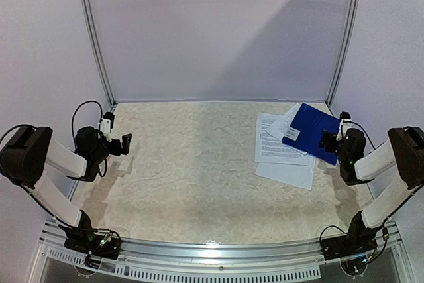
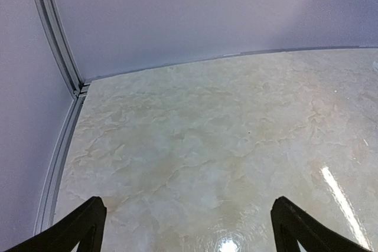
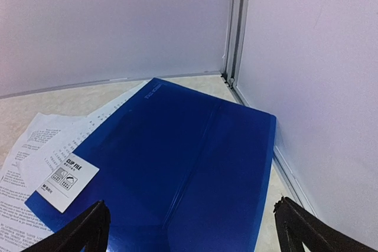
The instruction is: Put the files into the folder
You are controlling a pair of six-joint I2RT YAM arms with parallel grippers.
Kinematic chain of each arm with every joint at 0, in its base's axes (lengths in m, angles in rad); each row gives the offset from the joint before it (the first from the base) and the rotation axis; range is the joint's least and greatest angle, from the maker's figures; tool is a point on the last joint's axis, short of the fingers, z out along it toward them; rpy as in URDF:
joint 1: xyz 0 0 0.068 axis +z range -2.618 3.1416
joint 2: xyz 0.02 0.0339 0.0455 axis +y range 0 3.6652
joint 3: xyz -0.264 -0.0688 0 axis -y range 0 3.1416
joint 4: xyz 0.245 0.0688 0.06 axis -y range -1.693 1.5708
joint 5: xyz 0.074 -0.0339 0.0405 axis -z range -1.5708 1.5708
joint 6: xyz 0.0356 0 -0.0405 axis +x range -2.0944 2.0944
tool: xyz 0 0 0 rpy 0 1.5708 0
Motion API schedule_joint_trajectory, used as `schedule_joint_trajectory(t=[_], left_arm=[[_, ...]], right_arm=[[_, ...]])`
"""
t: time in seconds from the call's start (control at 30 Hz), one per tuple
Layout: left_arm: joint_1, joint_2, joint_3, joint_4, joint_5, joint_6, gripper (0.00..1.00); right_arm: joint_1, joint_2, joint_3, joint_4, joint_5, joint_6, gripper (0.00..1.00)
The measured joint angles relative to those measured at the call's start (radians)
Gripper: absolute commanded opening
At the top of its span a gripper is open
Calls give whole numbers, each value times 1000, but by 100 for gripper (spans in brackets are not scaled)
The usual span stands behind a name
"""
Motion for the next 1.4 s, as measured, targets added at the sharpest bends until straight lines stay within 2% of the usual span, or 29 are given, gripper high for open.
schedule_joint_trajectory(t=[0.17, 0.3, 0.43, 0.53, 0.7, 0.8, 0.97, 1.1, 1.27, 1.4], left_arm=[[0, 0, 0, 0, 0, 0, 100], [0, 0, 0, 0, 0, 0, 100], [5, -6, 4, -14, 5, -2, 99], [14, -63, 91, -220, -15, -12, 100], [30, -116, 518, -697, -43, 65, 98], [31, -146, 656, -917, -12, 136, 93], [30, -183, 682, -1236, 66, 229, 93], [24, -209, 679, -1408, 113, 281, 93], [11, -265, 678, -1471, 148, 312, 93], [8, -267, 678, -1477, 167, 314, 93]], right_arm=[[0, -141, 132, -301, -68, -23, 98], [2, -262, 311, -509, -135, -84, 89], [46, -264, 456, -711, -134, -157, 87], [133, -205, 521, -866, -105, -243, 83], [257, -31, 626, -1088, -42, -347, 76], [303, 61, 692, -1178, 4, -367, 76], [375, 172, 768, -1232, 129, -403, 71], [419, 268, 827, -1272, 227, -442, 65], [433, 337, 850, -1308, 288, -472, 64], [439, 362, 850, -1305, 324, -491, 56]])
